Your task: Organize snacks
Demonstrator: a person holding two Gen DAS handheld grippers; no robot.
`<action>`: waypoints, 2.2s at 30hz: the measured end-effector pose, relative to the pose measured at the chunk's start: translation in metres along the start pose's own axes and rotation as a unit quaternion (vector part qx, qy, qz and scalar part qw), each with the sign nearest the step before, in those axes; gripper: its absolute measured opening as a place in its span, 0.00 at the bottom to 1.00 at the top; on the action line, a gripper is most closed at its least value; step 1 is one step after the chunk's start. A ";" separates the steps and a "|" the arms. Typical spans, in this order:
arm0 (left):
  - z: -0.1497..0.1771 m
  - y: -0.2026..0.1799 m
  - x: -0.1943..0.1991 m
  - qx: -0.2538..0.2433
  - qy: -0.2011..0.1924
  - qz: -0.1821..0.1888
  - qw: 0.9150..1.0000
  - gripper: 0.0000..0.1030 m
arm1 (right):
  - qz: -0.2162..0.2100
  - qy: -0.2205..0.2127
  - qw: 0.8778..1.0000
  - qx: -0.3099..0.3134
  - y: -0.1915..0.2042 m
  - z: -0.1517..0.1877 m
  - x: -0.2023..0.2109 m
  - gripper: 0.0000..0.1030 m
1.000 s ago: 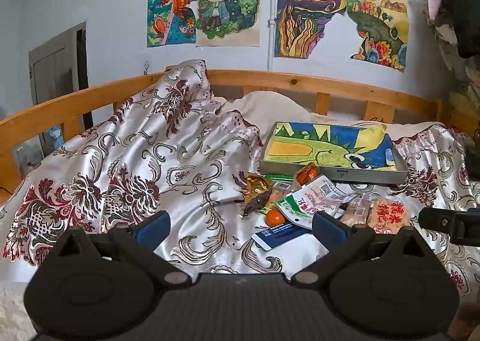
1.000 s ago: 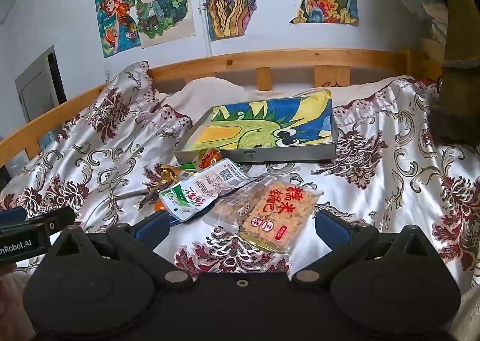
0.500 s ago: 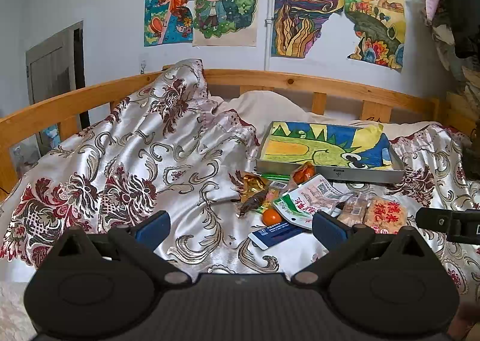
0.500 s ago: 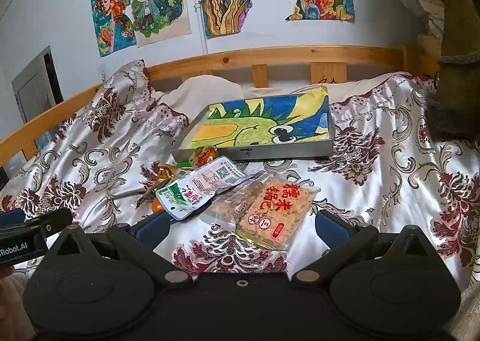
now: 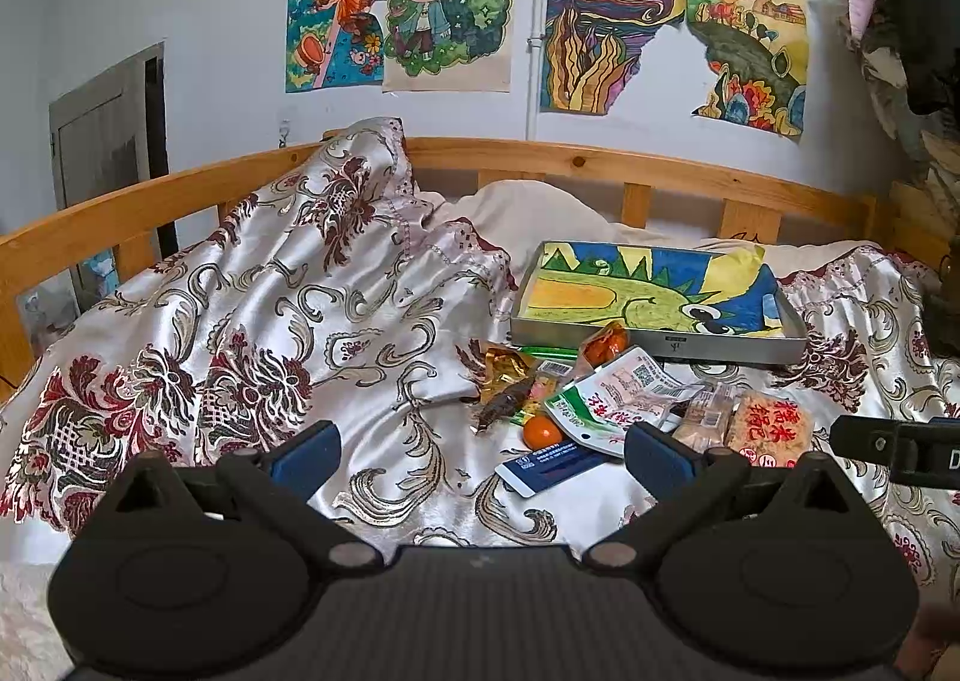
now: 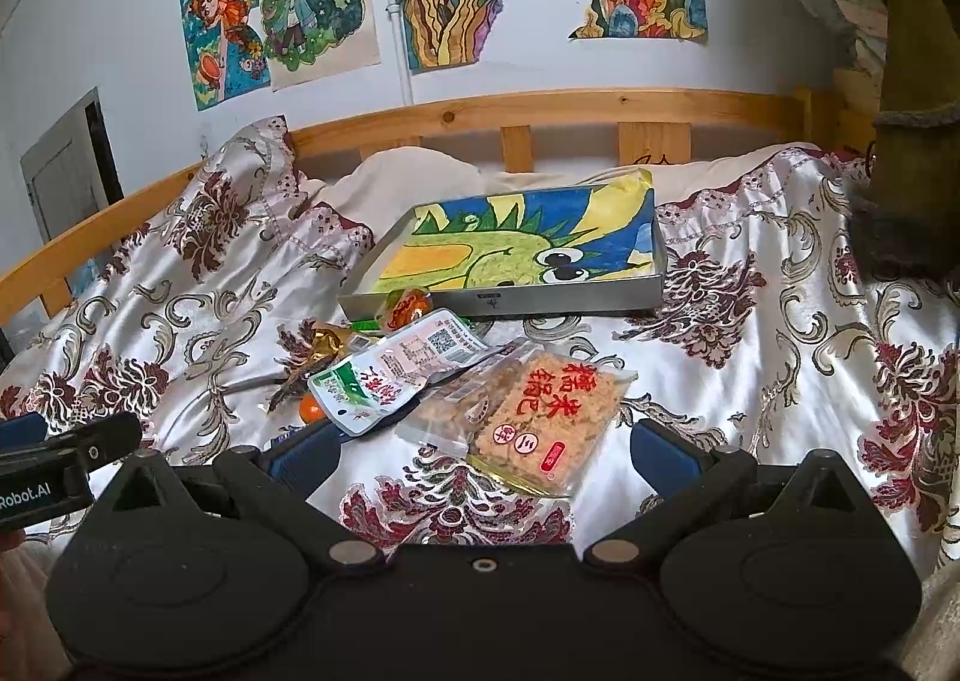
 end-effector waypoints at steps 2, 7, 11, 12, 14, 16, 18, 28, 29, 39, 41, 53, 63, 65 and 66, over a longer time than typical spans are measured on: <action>0.000 0.000 0.000 0.000 0.000 0.000 1.000 0.99 | 0.001 0.001 1.000 -0.002 0.000 0.000 0.000 0.99; 0.001 0.001 0.000 0.000 0.001 0.001 1.000 0.99 | 0.002 0.001 1.000 -0.003 -0.001 0.000 0.000 0.99; 0.003 0.001 0.000 0.000 0.002 0.001 1.000 0.99 | 0.001 0.001 1.000 -0.002 -0.001 0.000 0.000 0.99; 0.003 0.001 0.000 0.000 0.002 0.001 1.000 0.99 | 0.001 0.001 1.000 -0.002 -0.001 0.000 0.000 0.99; 0.002 0.001 0.000 0.000 0.002 0.001 1.000 0.99 | 0.001 0.001 1.000 -0.002 -0.001 0.000 0.000 0.99; 0.002 0.001 0.000 0.000 0.002 0.001 1.000 0.99 | 0.001 0.001 1.000 -0.002 0.000 0.000 0.000 0.99; 0.002 0.001 0.000 0.000 0.002 0.001 1.000 0.99 | 0.000 0.003 1.000 -0.002 0.000 0.001 -0.001 0.99; 0.002 0.000 -0.002 -0.001 0.007 -0.001 1.000 0.99 | -0.002 0.009 1.000 0.000 -0.001 0.001 0.000 0.99; 0.002 0.001 -0.002 0.001 0.007 -0.003 1.000 0.99 | -0.002 0.011 1.000 0.000 -0.001 0.001 -0.001 0.99; -0.007 0.002 -0.015 -0.005 0.035 0.004 0.999 0.99 | 0.007 0.029 1.000 0.009 0.001 0.002 -0.006 0.99; -0.012 0.003 -0.023 -0.003 0.046 0.010 0.999 0.99 | 0.011 0.032 0.999 0.010 0.000 0.002 -0.008 0.99; -0.053 -0.008 -0.074 -0.045 0.053 0.008 0.998 0.99 | 0.031 0.072 0.997 -0.016 -0.009 -0.006 -0.026 0.99; -0.058 -0.029 -0.136 -0.045 0.082 0.028 0.995 0.99 | 0.045 0.072 0.996 -0.016 -0.020 -0.042 -0.057 0.99; -0.057 -0.034 -0.145 -0.046 0.079 0.032 0.995 0.99 | 0.062 0.082 0.994 -0.027 -0.028 -0.049 -0.070 0.99; -0.057 -0.036 -0.149 -0.048 0.079 0.036 0.995 0.99 | 0.067 0.086 0.993 -0.038 -0.033 -0.051 -0.075 0.99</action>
Point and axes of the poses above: each gripper's, at about its wrist camera, not at the fingertips, and x roughly against the way its jaws point, y to its left, z to its underside, the point moved 6 cm from there along -x, roughly the way its jaws point, and after that the axes turned 15 degrees about -x, right-handed, at the moved point
